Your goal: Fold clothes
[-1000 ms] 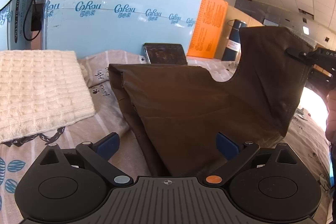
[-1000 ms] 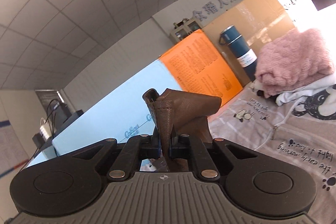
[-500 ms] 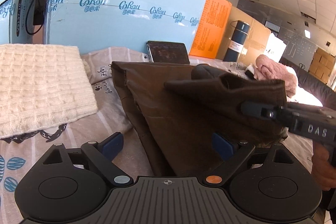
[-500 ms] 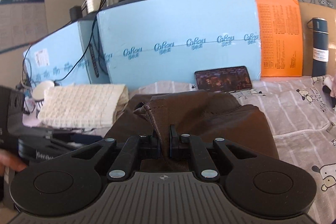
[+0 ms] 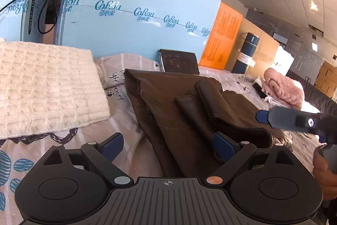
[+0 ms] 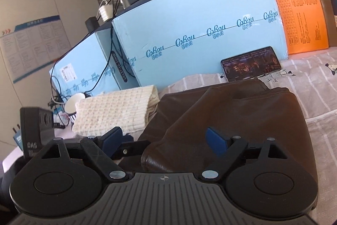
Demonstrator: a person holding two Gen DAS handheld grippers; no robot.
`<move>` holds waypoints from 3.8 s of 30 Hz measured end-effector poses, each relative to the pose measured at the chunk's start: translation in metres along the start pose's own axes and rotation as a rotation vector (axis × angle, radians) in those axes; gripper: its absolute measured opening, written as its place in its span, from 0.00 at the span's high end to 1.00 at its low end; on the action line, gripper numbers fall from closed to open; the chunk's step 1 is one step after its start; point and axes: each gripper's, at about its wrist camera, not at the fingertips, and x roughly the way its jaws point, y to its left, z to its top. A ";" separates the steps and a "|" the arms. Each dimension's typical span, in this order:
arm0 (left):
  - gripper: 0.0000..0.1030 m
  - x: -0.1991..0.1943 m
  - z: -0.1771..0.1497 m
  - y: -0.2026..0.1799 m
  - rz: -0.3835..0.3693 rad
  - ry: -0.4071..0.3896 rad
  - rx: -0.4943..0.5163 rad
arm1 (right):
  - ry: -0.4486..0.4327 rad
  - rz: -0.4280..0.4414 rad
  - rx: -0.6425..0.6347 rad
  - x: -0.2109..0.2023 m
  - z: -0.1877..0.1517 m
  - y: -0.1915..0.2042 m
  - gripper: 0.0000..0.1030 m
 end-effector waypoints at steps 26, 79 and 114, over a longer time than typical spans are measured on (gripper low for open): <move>0.03 0.009 -0.003 -0.002 -0.093 0.083 0.005 | -0.090 -0.323 0.400 -0.044 0.001 -0.114 0.00; 0.79 0.120 0.090 -0.215 -0.440 -0.201 0.124 | -0.563 -0.339 0.184 -0.162 0.050 -0.173 0.86; 0.01 0.257 0.104 -0.304 -0.354 -0.231 0.092 | -0.688 -1.210 0.448 -0.156 0.042 -0.322 0.36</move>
